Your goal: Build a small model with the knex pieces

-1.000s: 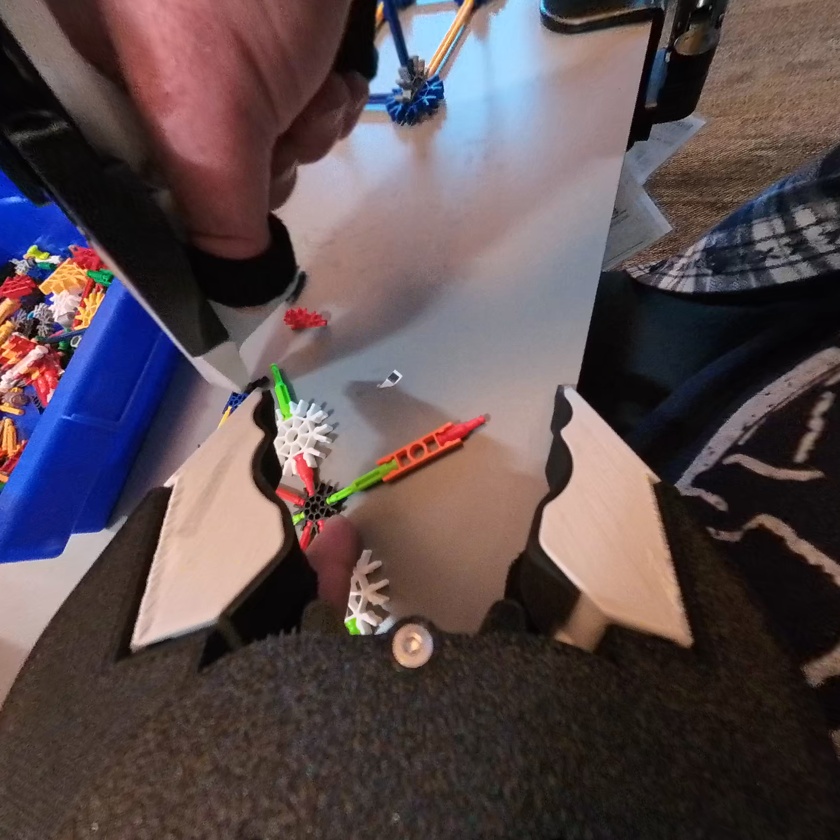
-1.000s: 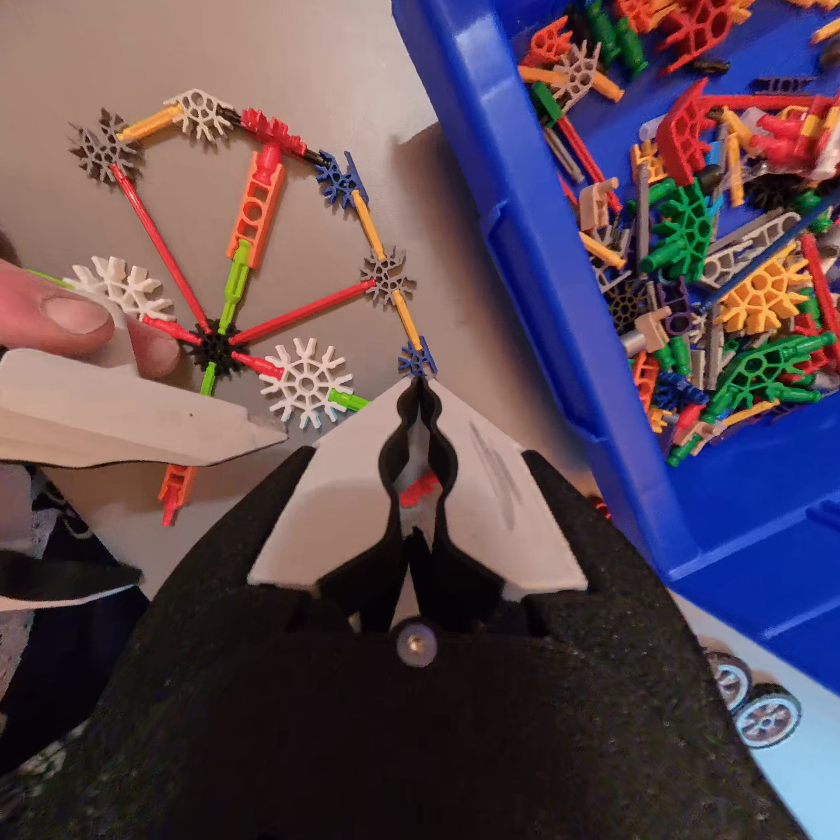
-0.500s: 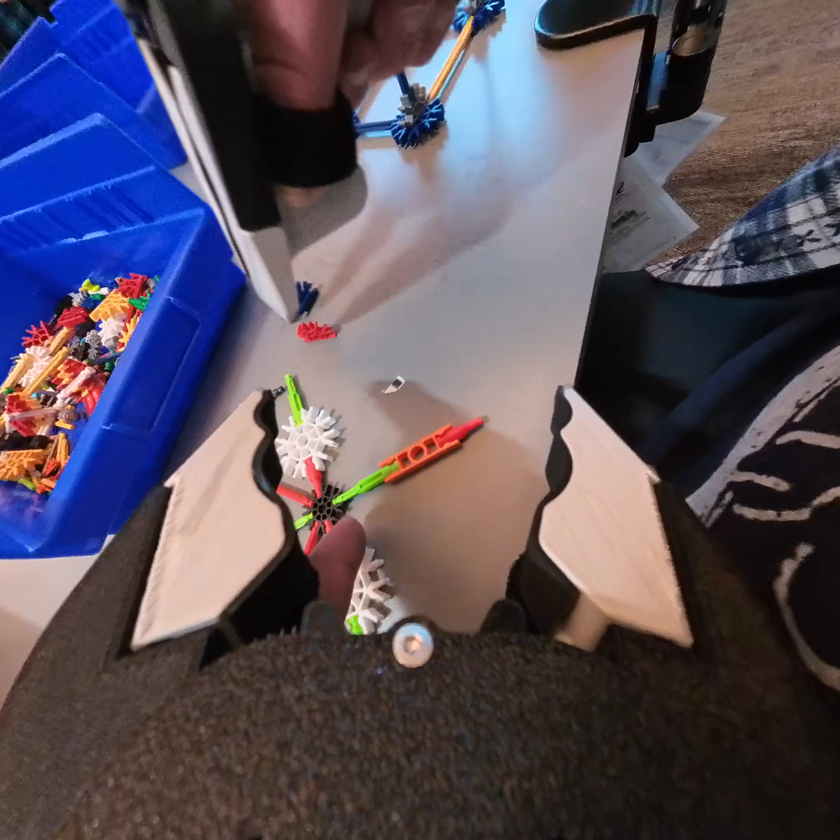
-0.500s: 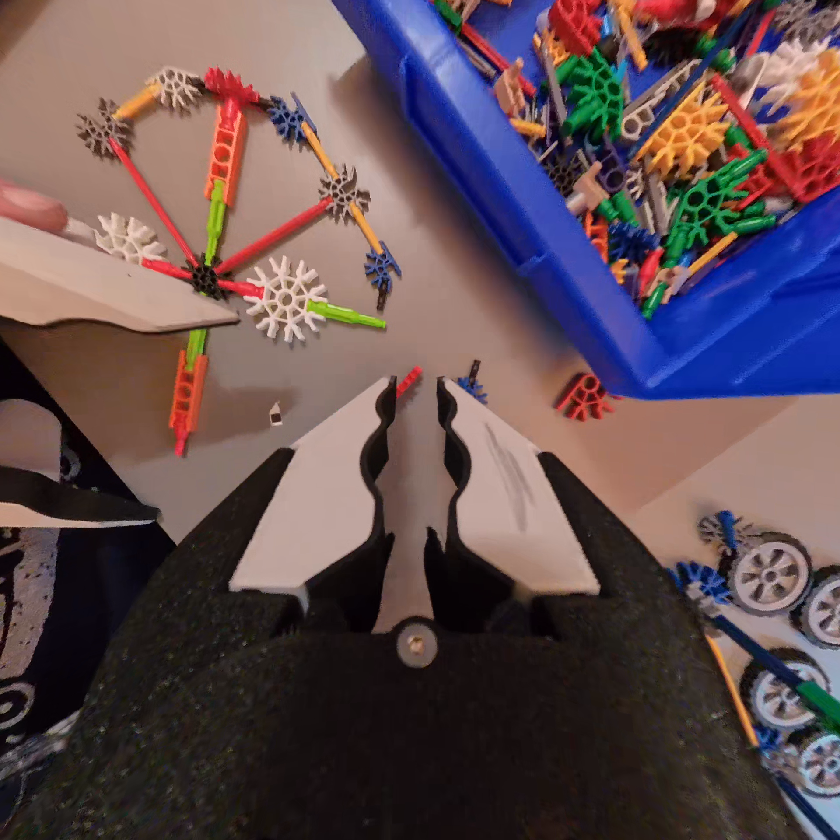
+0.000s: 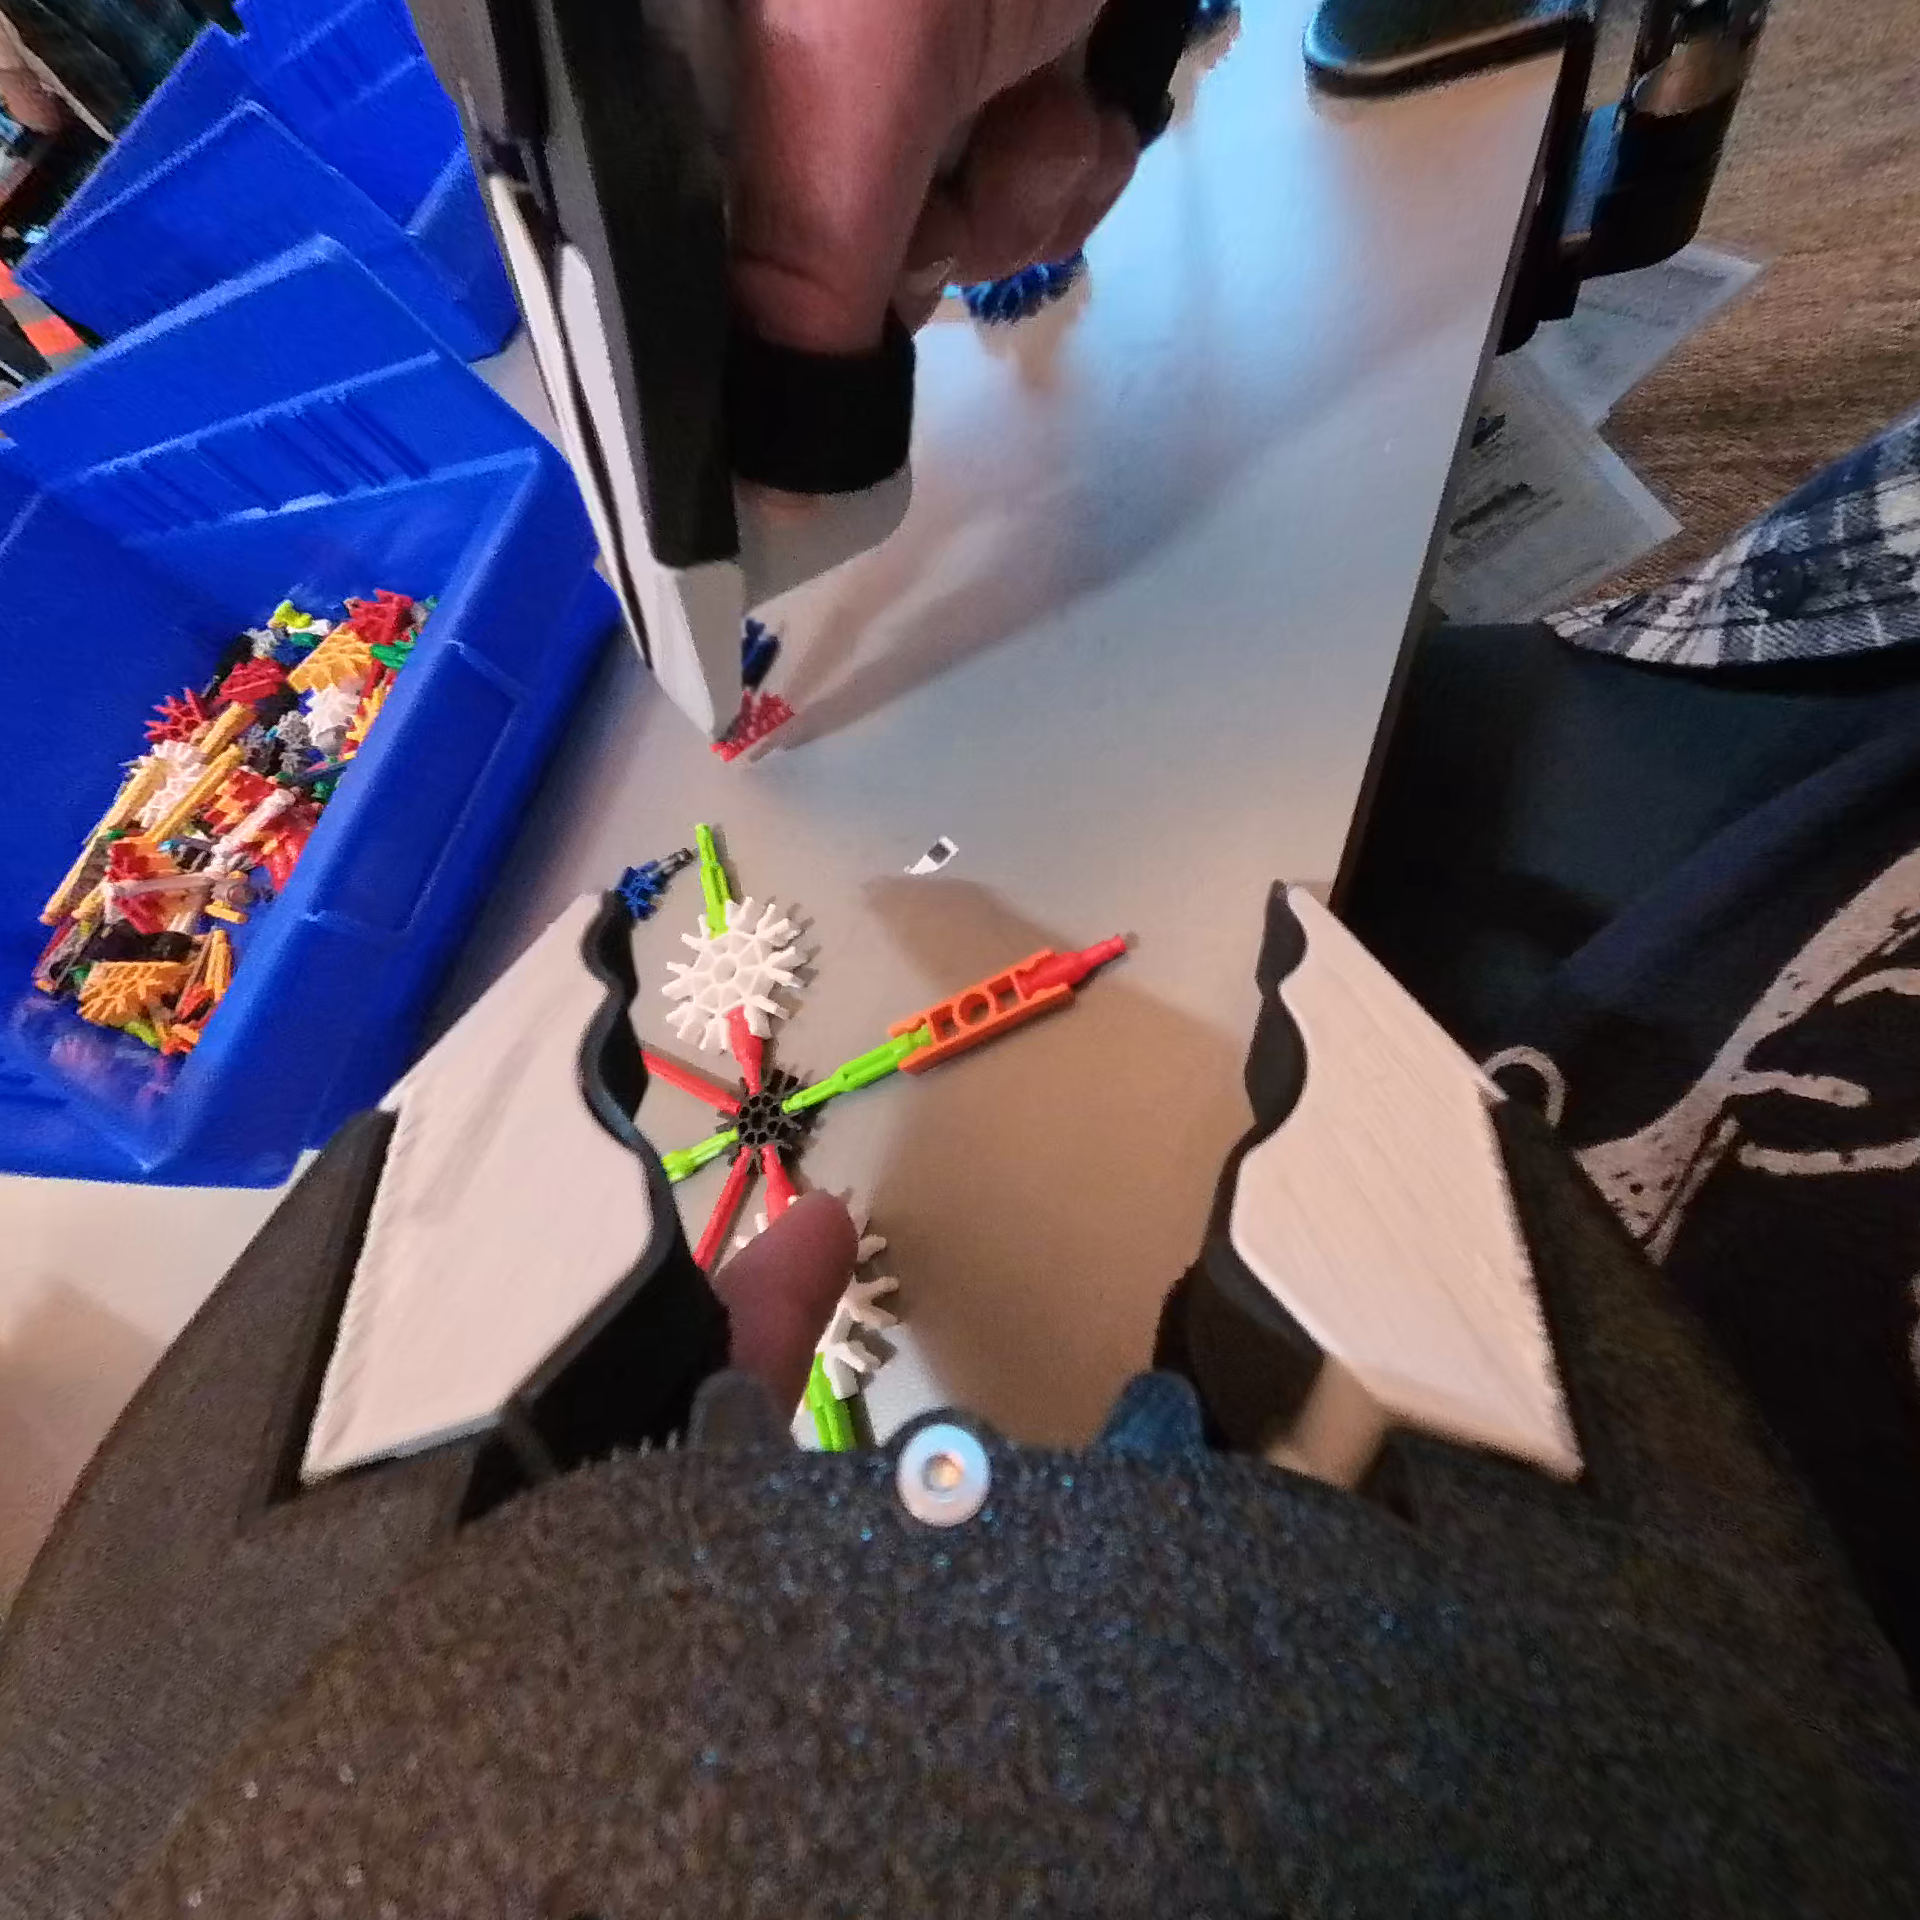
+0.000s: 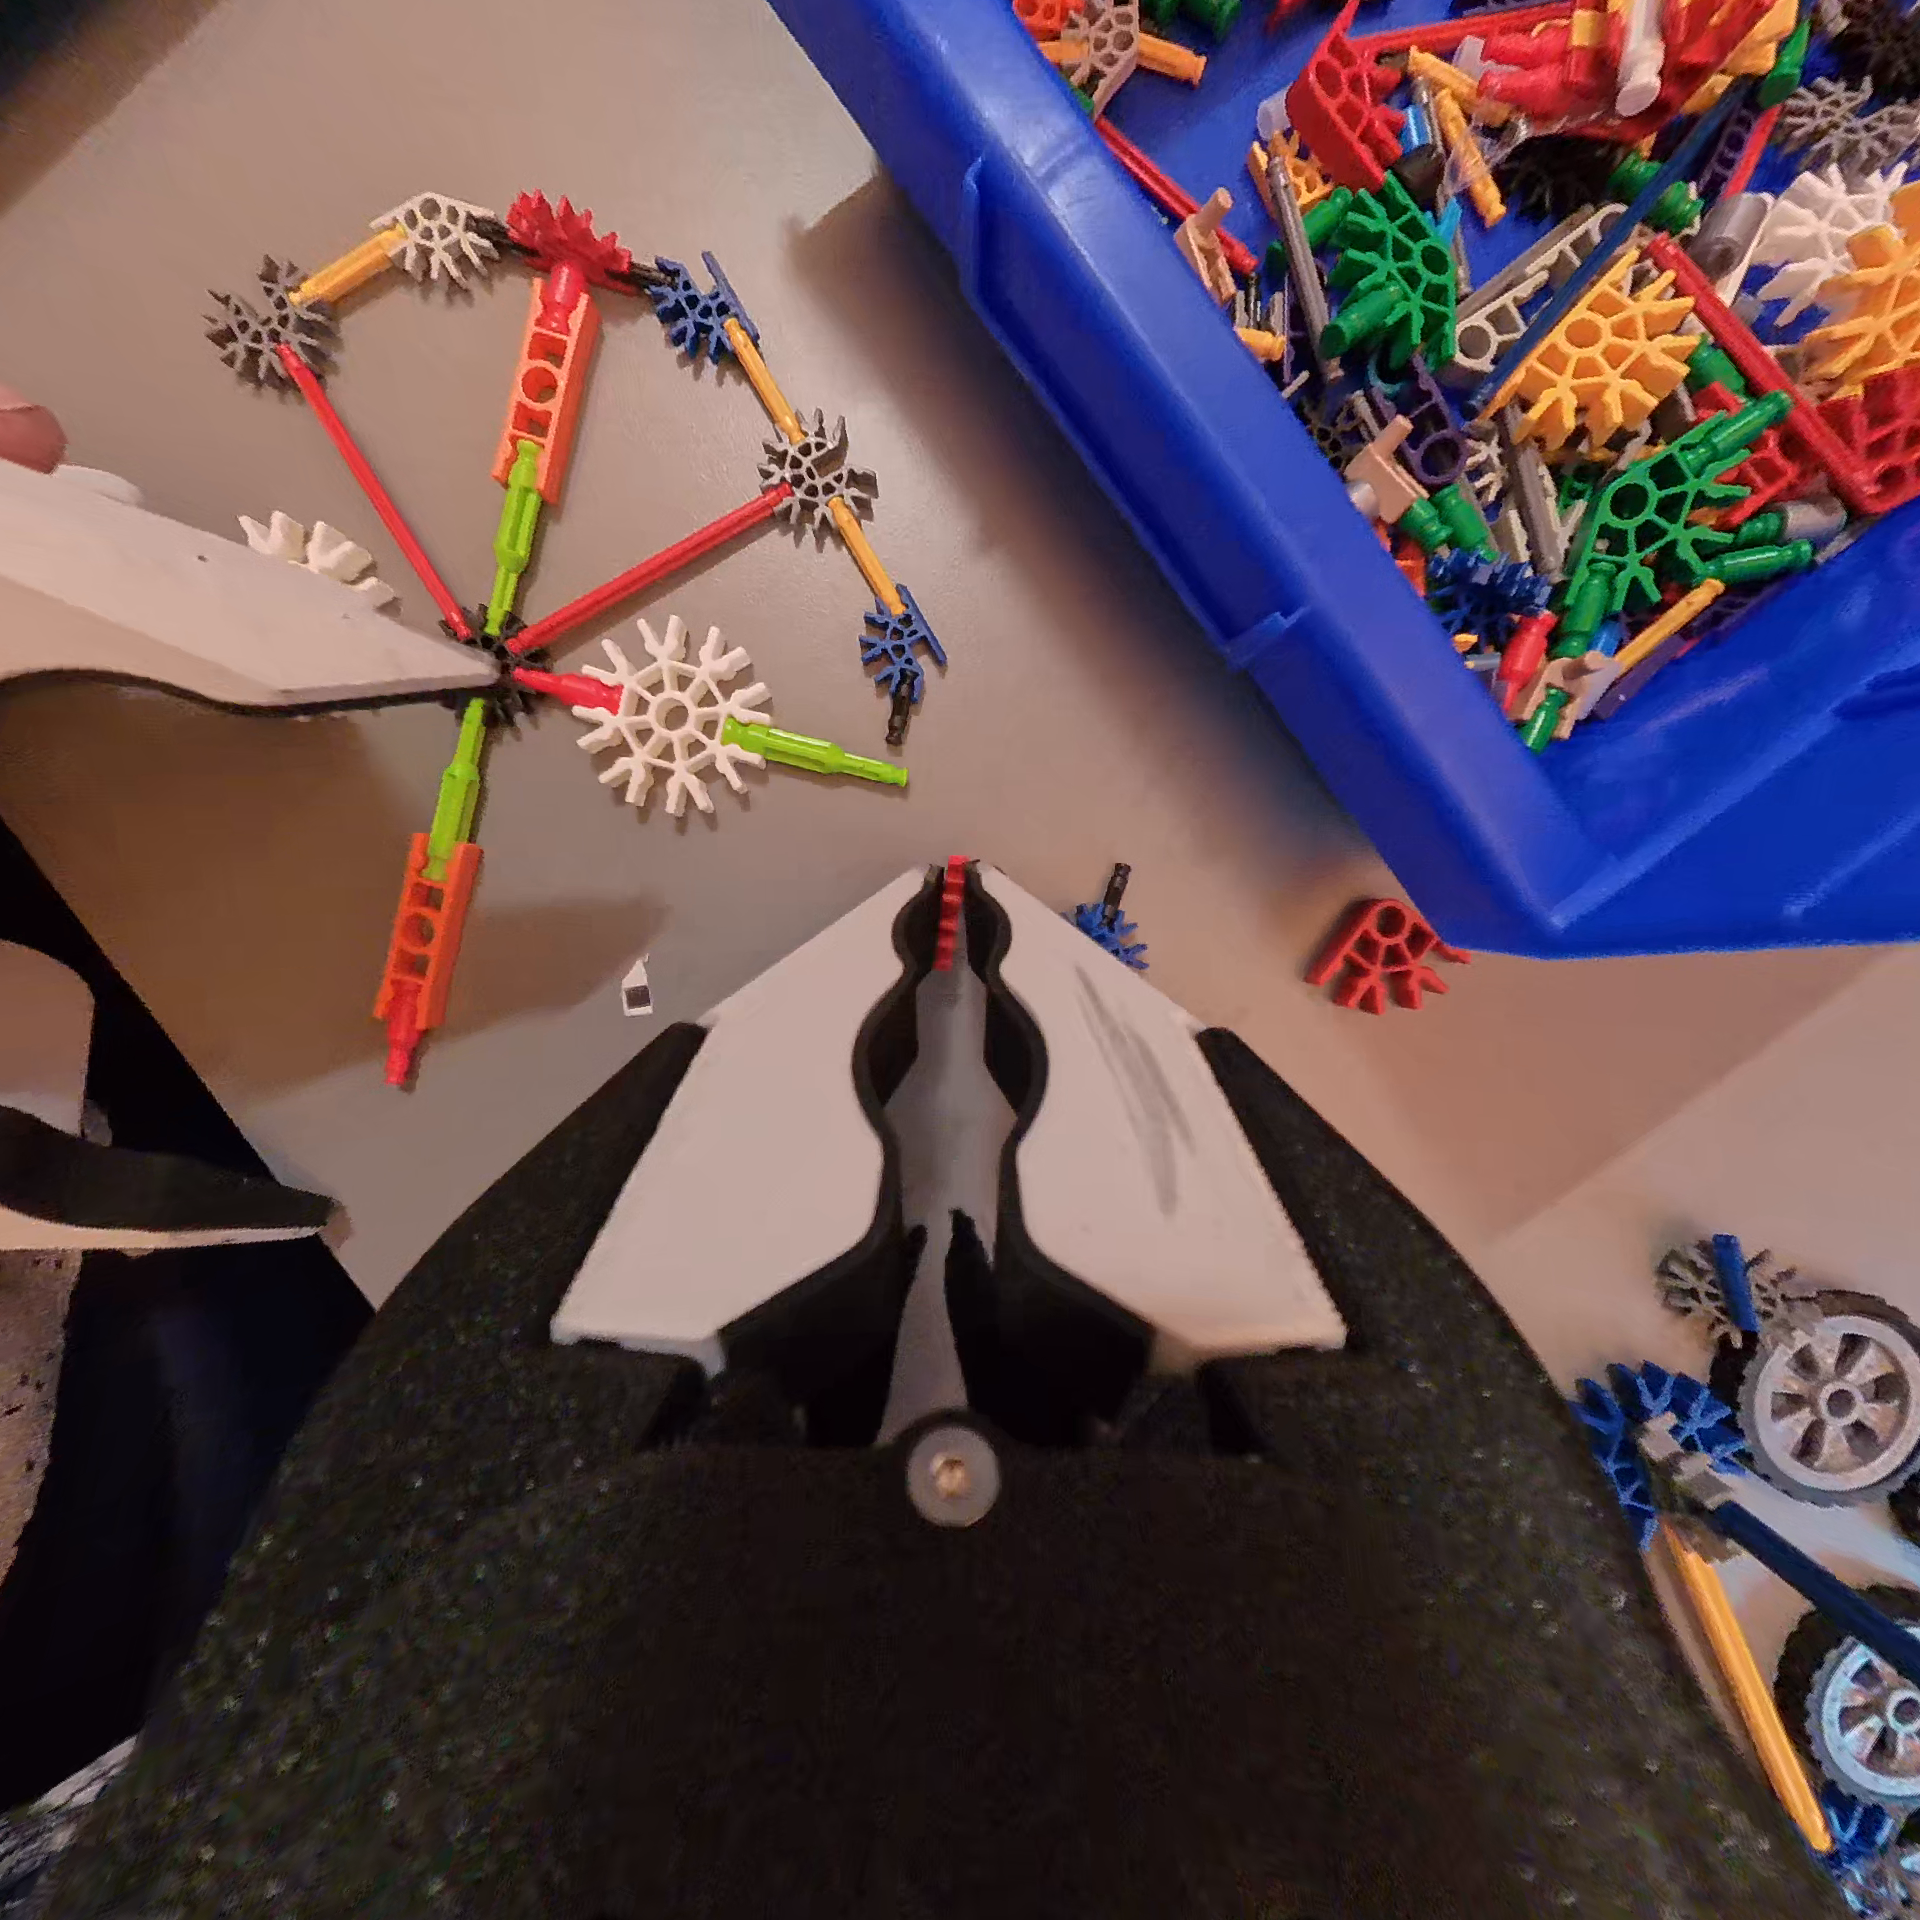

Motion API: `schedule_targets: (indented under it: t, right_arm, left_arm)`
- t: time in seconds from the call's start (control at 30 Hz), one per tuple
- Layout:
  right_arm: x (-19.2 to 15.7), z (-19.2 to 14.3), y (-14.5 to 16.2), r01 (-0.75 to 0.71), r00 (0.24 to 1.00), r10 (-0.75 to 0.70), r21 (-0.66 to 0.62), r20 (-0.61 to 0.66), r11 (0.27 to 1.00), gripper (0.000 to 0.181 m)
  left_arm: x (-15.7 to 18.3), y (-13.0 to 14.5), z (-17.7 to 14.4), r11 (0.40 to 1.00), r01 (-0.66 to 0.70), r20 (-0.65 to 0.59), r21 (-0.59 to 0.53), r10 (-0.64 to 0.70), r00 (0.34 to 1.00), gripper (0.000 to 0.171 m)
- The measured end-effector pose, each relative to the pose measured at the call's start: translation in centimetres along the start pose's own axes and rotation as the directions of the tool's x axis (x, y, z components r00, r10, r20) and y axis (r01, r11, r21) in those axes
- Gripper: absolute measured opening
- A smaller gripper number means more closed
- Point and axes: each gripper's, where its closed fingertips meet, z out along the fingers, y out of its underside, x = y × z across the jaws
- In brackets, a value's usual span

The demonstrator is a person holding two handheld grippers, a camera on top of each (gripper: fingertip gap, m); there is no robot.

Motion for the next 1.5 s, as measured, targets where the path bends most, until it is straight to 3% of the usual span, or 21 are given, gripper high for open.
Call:
schedule_targets:
  t: [0.4, 0.67, 0.9, 1.13, 1.33, 1.5]
  right_arm:
    - [-0.9, -0.4, -1.8, 0.062, 0.997, -0.064, 0.058, 0.037, 0.996, 0.003]
    - [-0.4, 0.4, -1.9, 0.053, 0.997, -0.056, 0.043, 0.061, 0.998, 0.003]
    - [-0.4, 1.4, -1.6, 0.014, 0.994, -0.018, 0.043, 0.11, 0.999, 0.003]
    - [-0.4, 1.0, -1.5, -0.018, 0.99, 0.01, 0.061, 0.139, 0.998, 0.012]
    - [-0.5, 1.4, -0.6, -0.009, 0.988, 0.002, 0.043, 0.152, 0.999, 0.011]
    - [-0.3, 1.6, -0.5, -0.033, 0.987, 0.023, 0.061, 0.161, 0.998, 0.003]
  left_arm:
    - [-1.3, -0.3, -1.2, 0.998, 0.051, 0.053, 0.021, -0.052, 0.997, 0.108]
    - [-2.3, 0.7, -0.9, 0.993, 0.105, 0.067, -0.053, -0.101, 0.993, 0.099]
    - [-2.6, 1.8, 0.1, 0.968, 0.198, 0.008, -0.157, -0.199, 0.98, 0.086]
    - [-3.0, 2.3, 1.0, 0.935, 0.278, -0.014, -0.222, -0.288, 0.958, 0.075]
    - [-3.4, 2.7, 1.5, 0.909, 0.327, -0.027, -0.259, -0.346, 0.938, 0.057]
    - [-3.3, 3.3, 1.9, 0.892, 0.33, -0.046, -0.308, -0.361, 0.931, 0.054]
